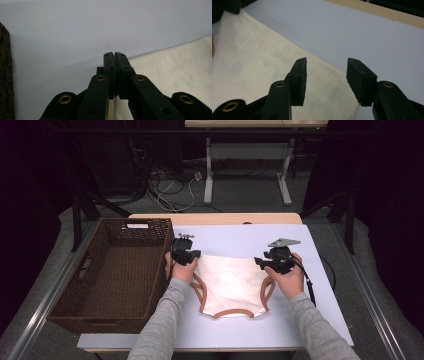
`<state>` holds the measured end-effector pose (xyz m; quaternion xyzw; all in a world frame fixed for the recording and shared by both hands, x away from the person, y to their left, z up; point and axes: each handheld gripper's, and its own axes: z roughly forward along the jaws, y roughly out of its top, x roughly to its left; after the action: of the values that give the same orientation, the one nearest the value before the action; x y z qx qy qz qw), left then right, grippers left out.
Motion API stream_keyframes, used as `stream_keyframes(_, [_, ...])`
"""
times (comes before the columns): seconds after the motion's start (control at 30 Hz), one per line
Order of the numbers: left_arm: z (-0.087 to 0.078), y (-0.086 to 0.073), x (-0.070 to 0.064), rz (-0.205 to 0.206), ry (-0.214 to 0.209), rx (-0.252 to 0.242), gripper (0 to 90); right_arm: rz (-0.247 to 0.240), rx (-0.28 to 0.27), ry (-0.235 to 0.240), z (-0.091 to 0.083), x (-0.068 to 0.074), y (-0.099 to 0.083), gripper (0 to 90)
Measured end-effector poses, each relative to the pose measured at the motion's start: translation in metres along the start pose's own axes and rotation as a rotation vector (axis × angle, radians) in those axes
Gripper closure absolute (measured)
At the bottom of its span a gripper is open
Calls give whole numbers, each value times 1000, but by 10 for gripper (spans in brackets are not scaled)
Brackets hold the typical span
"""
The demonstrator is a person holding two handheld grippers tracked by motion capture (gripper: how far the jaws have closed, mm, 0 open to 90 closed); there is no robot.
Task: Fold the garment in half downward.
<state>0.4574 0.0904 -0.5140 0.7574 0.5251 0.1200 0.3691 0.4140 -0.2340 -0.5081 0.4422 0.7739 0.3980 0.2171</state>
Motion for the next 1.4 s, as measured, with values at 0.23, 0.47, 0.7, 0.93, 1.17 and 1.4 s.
stream_keyframes(0.23, [-4, 0, -2, -7, -25, -4, 885, -56, -20, 5, -12, 16, -6, 429])
stream_keyframes(0.47, [-7, 1, -4, -3, -30, -5, 885, -91, -27, 7, -13, 25, -14, 401])
stream_keyframes(0.7, [-7, 1, -6, 11, -32, 2, 885, -68, -43, 64, -17, 35, -17, 283])
stream_keyframes(0.93, [-8, 0, -8, 9, -33, -1, 885, -74, -24, 87, -19, 51, -15, 178])
stream_keyframes(1.17, [-7, 0, -7, 10, -34, 1, 884, -67, -50, 64, -19, 61, -15, 143])
stream_keyframes(1.4, [-8, 1, -9, 9, -38, -3, 885, -73, -37, 92, -17, 73, -15, 105])
